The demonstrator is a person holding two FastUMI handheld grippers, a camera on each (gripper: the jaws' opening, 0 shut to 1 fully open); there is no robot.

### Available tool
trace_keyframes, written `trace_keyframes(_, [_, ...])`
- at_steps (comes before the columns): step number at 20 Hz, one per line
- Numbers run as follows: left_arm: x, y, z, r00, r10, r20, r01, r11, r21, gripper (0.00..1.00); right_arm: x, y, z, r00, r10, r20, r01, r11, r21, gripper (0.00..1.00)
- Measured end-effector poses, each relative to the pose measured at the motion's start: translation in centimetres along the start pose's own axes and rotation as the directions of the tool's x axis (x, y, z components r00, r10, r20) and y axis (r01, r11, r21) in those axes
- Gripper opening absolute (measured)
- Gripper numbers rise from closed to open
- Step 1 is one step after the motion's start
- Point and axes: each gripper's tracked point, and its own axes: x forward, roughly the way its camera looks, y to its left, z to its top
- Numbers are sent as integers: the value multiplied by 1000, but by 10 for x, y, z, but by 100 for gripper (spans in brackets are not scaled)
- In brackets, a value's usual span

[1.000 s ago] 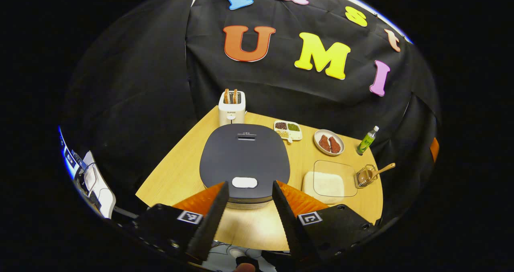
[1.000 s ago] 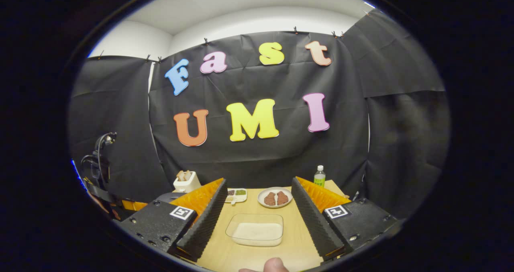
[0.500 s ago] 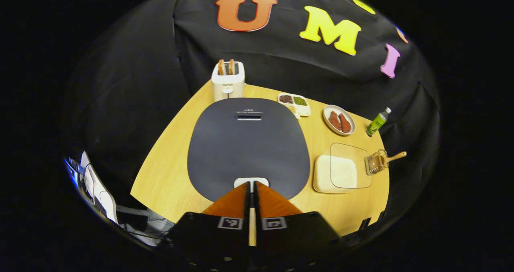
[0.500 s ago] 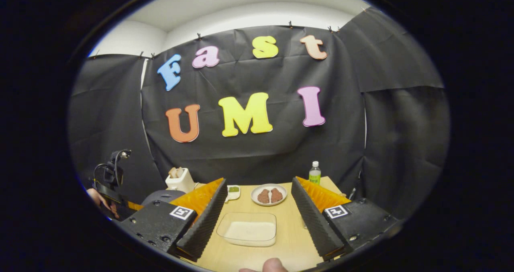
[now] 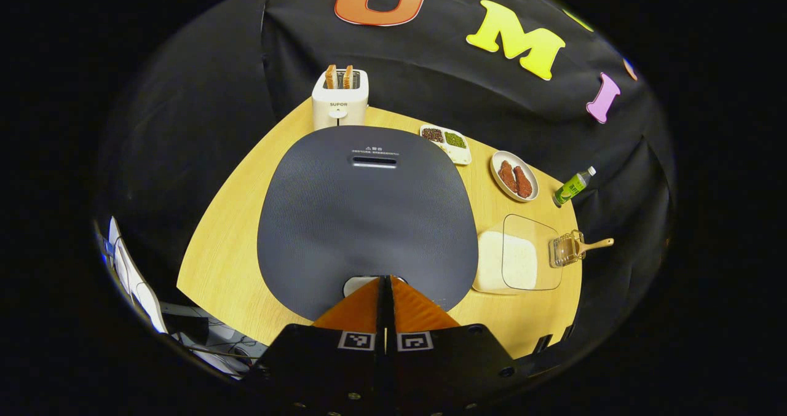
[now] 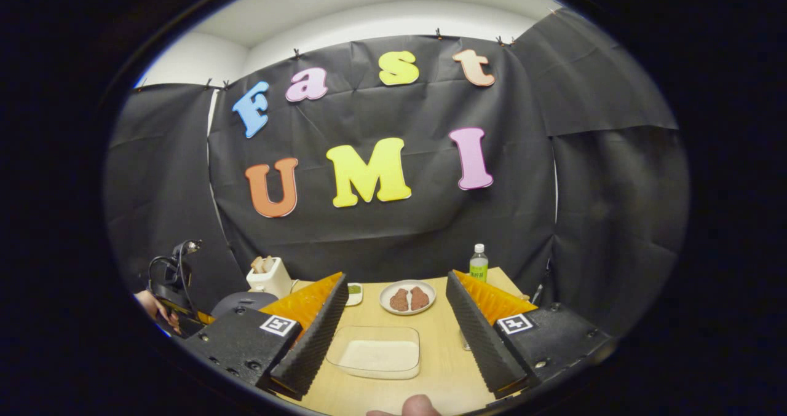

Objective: Close the left gripper, press the button to open the rice cooker; take a wooden spoon from the chopstick holder with the right hand, scoop a spoonful of rice and pour it into the rice cooker, then put the wooden spoon back into the chopstick holder.

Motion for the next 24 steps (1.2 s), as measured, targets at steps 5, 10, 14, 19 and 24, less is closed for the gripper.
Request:
trace_keyframes(5, [1,1,-6,1000,-11,-10,11,1000,-12,0,2,7,-7,1000,16,-9,-16,1000,5,100])
trace_keyframes(10, [2,2,-7,1000,-13,-20,12,1000,-20,0,-3,7,-6,1000,20,-11,-20,1000,-2,100])
trace_keyframes(14, [-11,-4,-3,999,9,43,-9,1000,15,1,-13,-7,6,1000,-15,20,16,1000,-15,100])
trace_keyframes(19, [-47,-14,37,973,-15,229,22,999,-25,2,-32,-11,16,998,-30,47,32,999,-30,100])
trace_keyframes(24, [-98,-31,89,894,-61,444,79,997,-22,26,-46,-12,28,996,-34,78,38,998,-50,100])
